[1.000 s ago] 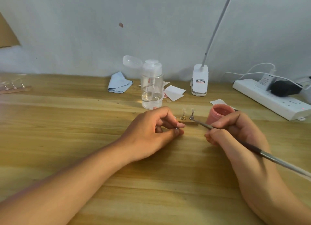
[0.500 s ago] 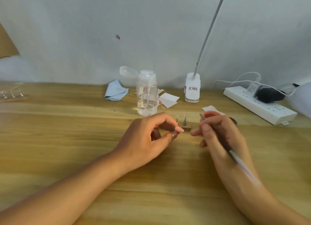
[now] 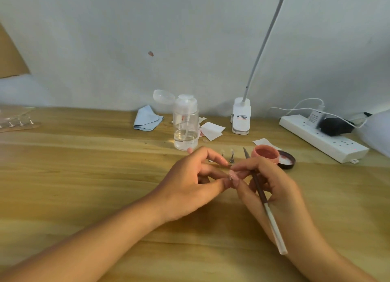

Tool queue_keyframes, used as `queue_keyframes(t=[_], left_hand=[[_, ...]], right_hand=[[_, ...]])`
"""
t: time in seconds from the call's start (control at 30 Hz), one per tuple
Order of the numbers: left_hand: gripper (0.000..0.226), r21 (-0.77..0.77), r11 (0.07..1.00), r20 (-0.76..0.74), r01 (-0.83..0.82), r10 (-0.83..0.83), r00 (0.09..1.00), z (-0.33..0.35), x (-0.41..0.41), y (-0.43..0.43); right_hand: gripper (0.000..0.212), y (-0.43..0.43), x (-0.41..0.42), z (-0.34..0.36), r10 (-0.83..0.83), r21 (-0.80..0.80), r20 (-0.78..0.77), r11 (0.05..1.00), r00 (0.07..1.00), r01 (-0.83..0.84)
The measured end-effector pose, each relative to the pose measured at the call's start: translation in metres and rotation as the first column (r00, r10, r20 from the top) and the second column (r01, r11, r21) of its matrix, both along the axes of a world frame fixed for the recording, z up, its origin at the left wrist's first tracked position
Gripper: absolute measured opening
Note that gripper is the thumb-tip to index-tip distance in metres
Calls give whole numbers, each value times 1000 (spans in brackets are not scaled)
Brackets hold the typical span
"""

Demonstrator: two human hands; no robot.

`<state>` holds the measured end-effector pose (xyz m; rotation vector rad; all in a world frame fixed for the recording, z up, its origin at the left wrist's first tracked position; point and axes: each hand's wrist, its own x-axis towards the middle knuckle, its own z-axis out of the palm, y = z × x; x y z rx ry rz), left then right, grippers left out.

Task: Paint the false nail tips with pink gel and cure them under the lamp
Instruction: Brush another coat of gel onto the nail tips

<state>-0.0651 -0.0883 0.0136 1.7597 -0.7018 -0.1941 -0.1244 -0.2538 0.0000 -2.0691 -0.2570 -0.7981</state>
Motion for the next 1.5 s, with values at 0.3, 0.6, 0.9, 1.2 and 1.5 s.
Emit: queue_keyframes(t=[0.3, 0.6, 0.9, 1.2, 1.5], left_hand=[[29, 45, 999, 150, -13, 6, 989, 3, 1, 4], [38, 398, 723, 334, -565, 460, 823, -6, 38, 27], [19, 305, 866, 268, -396, 320, 908, -9, 39, 27], [13, 146, 943, 640, -299, 140, 756, -2, 19, 21], [13, 137, 958, 670, -252, 98, 736, 0, 10, 19]], right_hand=[[24, -6, 0, 3, 15, -167, 70, 986, 997, -3], [20, -3, -4, 9, 59, 92, -38, 994, 998, -55], [33, -7, 3, 1, -2, -40, 36, 999, 999, 4], [17, -5, -5, 6, -124, -183, 106, 973, 987, 142], [25, 0, -8, 7, -294, -344, 42, 893, 955, 290]])
